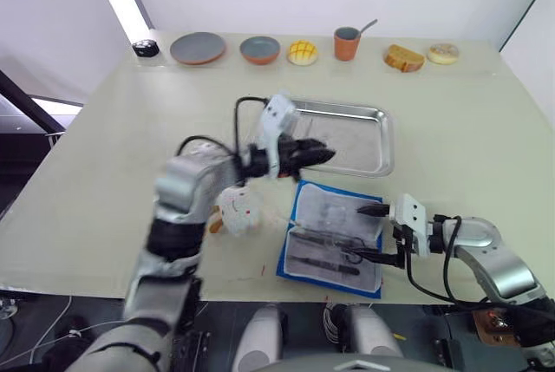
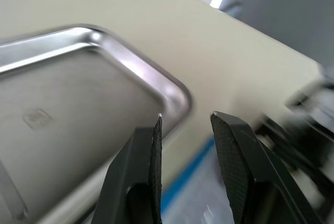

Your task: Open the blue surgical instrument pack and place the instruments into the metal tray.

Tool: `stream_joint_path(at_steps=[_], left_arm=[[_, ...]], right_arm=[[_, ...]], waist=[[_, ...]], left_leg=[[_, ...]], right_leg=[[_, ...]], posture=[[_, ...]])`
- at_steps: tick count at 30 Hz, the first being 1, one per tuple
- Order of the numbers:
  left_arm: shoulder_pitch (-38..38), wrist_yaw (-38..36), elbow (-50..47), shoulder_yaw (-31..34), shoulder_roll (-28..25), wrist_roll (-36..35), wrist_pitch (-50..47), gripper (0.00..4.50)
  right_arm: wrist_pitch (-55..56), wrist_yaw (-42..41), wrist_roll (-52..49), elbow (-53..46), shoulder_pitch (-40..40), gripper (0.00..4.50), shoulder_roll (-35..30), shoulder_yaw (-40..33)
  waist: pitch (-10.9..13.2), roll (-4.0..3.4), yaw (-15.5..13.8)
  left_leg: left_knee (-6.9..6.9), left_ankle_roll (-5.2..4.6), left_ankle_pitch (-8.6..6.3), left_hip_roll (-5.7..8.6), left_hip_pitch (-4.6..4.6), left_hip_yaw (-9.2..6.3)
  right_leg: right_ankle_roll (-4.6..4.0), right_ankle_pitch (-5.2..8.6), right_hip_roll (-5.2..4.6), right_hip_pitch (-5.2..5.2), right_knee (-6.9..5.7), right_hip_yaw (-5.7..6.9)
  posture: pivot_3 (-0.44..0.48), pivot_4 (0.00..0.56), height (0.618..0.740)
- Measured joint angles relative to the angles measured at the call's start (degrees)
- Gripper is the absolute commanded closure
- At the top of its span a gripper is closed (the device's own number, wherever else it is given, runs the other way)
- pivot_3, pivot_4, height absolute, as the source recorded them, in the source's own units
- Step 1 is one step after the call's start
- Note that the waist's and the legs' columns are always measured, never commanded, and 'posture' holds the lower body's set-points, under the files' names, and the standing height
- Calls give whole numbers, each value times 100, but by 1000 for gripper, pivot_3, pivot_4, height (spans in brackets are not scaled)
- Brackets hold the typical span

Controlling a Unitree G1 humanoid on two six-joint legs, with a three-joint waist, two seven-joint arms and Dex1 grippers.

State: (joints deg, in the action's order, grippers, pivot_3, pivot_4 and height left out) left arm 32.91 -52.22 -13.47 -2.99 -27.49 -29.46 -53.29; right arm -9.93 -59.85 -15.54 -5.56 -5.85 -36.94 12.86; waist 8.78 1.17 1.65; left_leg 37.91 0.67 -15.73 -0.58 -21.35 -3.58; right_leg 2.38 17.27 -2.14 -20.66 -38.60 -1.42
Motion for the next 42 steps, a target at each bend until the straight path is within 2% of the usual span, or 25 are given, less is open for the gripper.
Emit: stream_joint_path(at_steps=[4,8,9,10,12,17,20,25,27,30,32,33,37,42], left_arm=[[-757,-1219,-210,-131,-838,-12,1111,2932],[-945,-1636,-183,-29,-981,-125,1435,2932],[-1027,-1878,-159,50,-1092,-208,1602,2383],[-1123,-2115,-146,95,-1233,-256,1741,2240],[-1484,-2729,30,335,-1628,-438,1942,1474],[-1754,-3214,355,589,-1973,-450,2306,46],[-1924,-3484,647,857,-2370,-449,2459,46],[-1914,-3585,829,945,-2556,-450,2511,46],[-1430,-3555,912,907,-2629,-431,2524,46],[-1317,-3455,798,763,-2557,-387,2509,46],[-1000,-3196,648,316,-2168,-179,2508,568],[-910,-3137,619,160,-2049,-120,2510,678],[-701,-3106,624,-493,-1749,285,2821,1975],[-362,-3024,824,-1104,-1394,839,3227,1975]], right_arm=[[143,-51,-22,29,90,0,-3,-54],[155,-91,-24,37,116,0,-15,-101],[169,-96,-31,35,133,0,-14,-111],[182,-98,-37,28,149,0,-14,-113],[221,-117,-67,-26,270,0,-16,-194],[268,-200,-104,-50,360,0,-95,-274],[309,-269,-196,-70,486,0,-199,-389],[316,-283,-241,-71,530,0,-213,-463],[326,-320,-276,-69,568,0,-258,-529],[356,-335,-280,-68,594,0,-260,-548],[363,-328,-279,-58,633,0,-261,-579],[363,-323,-278,-55,618,0,-259,-580],[372,-291,-276,-73,614,0,-222,-552],[372,-247,-264,-83,627,0,-223,-523]], waist=[[2,-1,-62],[1,2,-97],[2,1,-100],[2,0,-97],[3,-6,-95],[2,-4,-135],[4,-6,-134],[6,-8,-149],[8,-7,-203],[10,-11,-217],[10,-7,-262],[10,-6,-261],[11,-7,-198],[11,-5,-192]], left_leg=[[-8,-24,-13,0,-2,4],[-8,-30,-16,-1,-7,-5],[-8,-31,-16,-3,-10,-7],[-9,-31,-16,-4,-11,-6],[-27,-33,-17,-4,-14,-9],[-33,-40,-20,0,-31,-20],[-42,-43,-22,0,-32,-23],[-42,-43,-22,0,-32,-23],[-42,-44,-22,2,-34,-20],[-42,-46,-23,2,-35,-18],[-38,-47,-22,8,-37,-20],[-36,-48,-22,8,-36,-19],[-35,-47,-22,12,-32,-13],[-34,-47,-22,13,-32,-12]], right_leg=[[-2,0,-3,-1,11,-13],[-4,0,-4,-2,19,-5],[-4,0,-8,-2,22,-4],[-5,1,-10,-4,24,-5],[-5,1,-8,-5,42,0],[-4,-1,-10,-5,66,19],[-5,0,-10,-6,69,25],[-4,0,-10,-6,69,29],[-3,0,-9,-6,70,48],[-3,0,-7,-6,71,49],[-1,-1,-8,-4,68,52],[-1,-1,-8,-4,65,51],[-2,-1,7,-6,62,43],[-2,-1,9,-5,62,42]], posture=[[0,150,740],[0,150,740],[0,150,740],[0,150,740],[0,150,740],[0,150,740],[0,150,740],[0,150,740],[0,150,740],[0,150,740],[0,150,740],[0,150,740],[0,150,740],[0,150,740]])
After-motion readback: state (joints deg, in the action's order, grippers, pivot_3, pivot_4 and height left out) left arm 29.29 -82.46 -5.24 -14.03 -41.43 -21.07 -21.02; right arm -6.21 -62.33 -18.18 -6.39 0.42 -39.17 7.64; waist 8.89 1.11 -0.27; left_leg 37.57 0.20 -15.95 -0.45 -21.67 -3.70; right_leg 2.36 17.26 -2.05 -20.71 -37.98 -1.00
